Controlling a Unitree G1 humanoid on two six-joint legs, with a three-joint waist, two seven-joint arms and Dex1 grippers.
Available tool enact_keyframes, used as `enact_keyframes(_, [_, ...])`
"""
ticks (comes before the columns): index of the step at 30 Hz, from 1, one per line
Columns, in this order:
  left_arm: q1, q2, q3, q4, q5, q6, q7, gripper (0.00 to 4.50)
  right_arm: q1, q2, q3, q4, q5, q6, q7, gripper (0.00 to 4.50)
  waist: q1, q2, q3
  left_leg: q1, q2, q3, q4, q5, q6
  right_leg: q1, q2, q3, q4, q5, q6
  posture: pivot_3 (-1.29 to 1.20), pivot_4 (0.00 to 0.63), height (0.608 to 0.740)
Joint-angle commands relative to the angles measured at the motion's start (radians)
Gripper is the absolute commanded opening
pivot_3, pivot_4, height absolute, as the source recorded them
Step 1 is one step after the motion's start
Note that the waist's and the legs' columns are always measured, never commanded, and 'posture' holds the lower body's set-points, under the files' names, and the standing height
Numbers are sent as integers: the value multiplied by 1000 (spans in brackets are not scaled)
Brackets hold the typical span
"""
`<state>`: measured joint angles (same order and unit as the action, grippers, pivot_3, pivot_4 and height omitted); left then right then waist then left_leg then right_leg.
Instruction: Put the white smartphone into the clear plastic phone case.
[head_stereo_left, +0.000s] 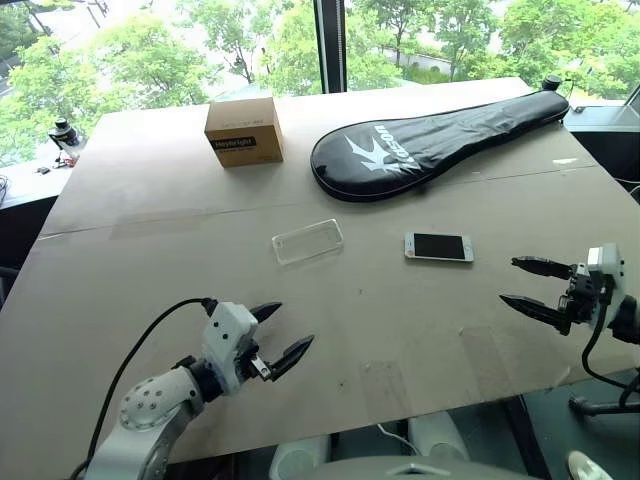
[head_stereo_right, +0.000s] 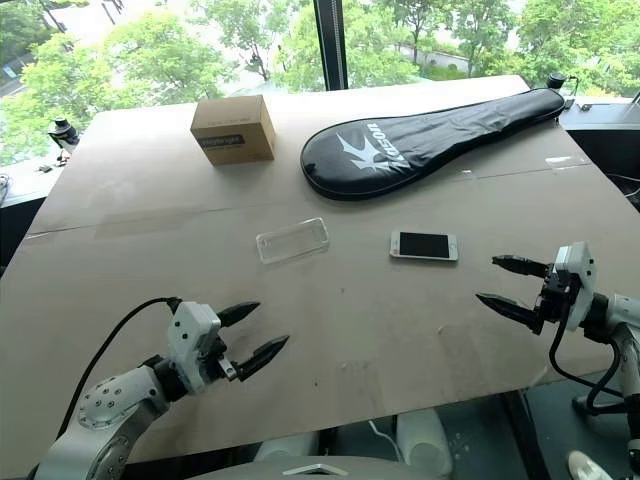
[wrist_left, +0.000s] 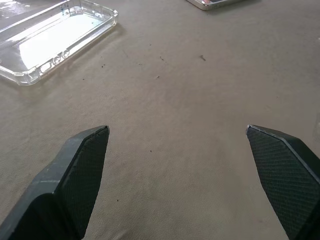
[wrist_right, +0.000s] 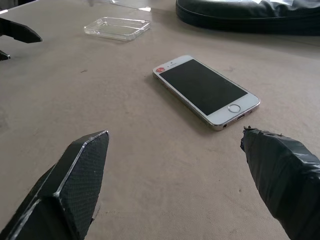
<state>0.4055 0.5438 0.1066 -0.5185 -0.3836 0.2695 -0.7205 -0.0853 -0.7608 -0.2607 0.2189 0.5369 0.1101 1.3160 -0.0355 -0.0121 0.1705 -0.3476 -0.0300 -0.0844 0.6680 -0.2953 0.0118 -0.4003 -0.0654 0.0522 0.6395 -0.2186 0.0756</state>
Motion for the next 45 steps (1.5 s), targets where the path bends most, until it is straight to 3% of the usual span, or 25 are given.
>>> enact_keyframes(1, [-14, -19, -11, 15, 14, -44, 9, 4461, -13, -4, -6, 0, -11, -40, 16, 4500, 1, 0, 0, 0, 0, 0, 0, 0, 0, 0, 0, 0, 0, 0, 0, 0, 150, 740])
enact_keyframes(21, [-153, 13, -23, 144, 63, -87, -17, 4461, -20, 40, 4, -101, 33, -6, -8, 4500, 3, 1, 1, -1, 0, 0, 0, 0, 1, 0, 0, -1, -2, 0, 0, 0, 150, 740])
enact_keyframes(33, [-620, 6, -225, 443, 259, -82, -25, 4461, -151, 60, 48, -334, 134, 148, -54, 4500, 10, 1, 1, -3, -2, -4, -1, 0, 1, -1, 0, -5, -3, 0, 0, 0, 150, 740])
enact_keyframes(36, [-702, -9, -263, 546, 290, -102, -41, 4461, -170, 60, 53, -341, 138, 166, -60, 4500, 18, 1, 1, -16, -2, -5, 1, 0, 0, -14, -1, -6, -1, 1, 0, 0, 150, 740])
enact_keyframes(41, [-767, -6, -315, 682, 347, -117, -66, 4461, -67, 56, 18, -459, 167, 179, -81, 4500, 34, 2, 1, -18, -2, -8, 0, 0, -1, -14, -2, -10, 0, 1, 0, 0, 150, 740])
enact_keyframes(45, [-789, -4, -331, 727, 334, -21, -101, 2823, -35, 58, 14, -494, 174, 183, -100, 4500, 33, 2, 1, -15, -5, -8, 2, 0, 0, -11, -5, -8, 0, 1, 0, 0, 150, 740])
